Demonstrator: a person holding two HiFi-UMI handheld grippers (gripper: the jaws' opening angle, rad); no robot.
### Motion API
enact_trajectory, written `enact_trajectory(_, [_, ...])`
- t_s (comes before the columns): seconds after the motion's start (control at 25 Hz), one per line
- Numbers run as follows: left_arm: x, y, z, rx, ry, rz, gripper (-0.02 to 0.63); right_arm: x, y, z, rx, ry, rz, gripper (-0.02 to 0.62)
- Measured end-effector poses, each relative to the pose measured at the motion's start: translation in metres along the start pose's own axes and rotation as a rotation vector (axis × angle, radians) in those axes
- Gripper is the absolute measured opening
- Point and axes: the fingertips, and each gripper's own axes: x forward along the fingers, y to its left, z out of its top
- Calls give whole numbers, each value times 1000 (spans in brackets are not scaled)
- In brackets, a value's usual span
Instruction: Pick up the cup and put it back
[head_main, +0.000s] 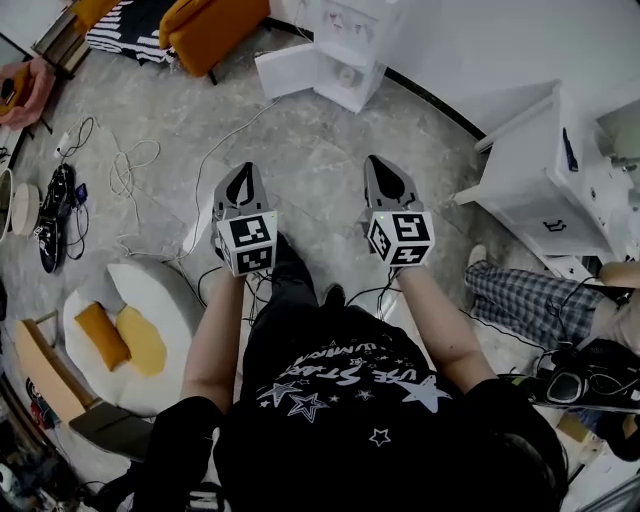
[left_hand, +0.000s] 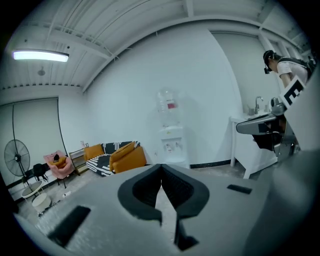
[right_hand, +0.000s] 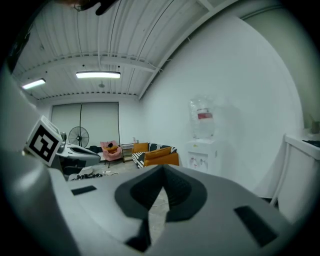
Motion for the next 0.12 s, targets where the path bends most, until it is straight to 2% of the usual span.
enact_trajectory(0.12, [-21,-11,1,-25,-1,9,10,-20,9,1,3,-14,20,6])
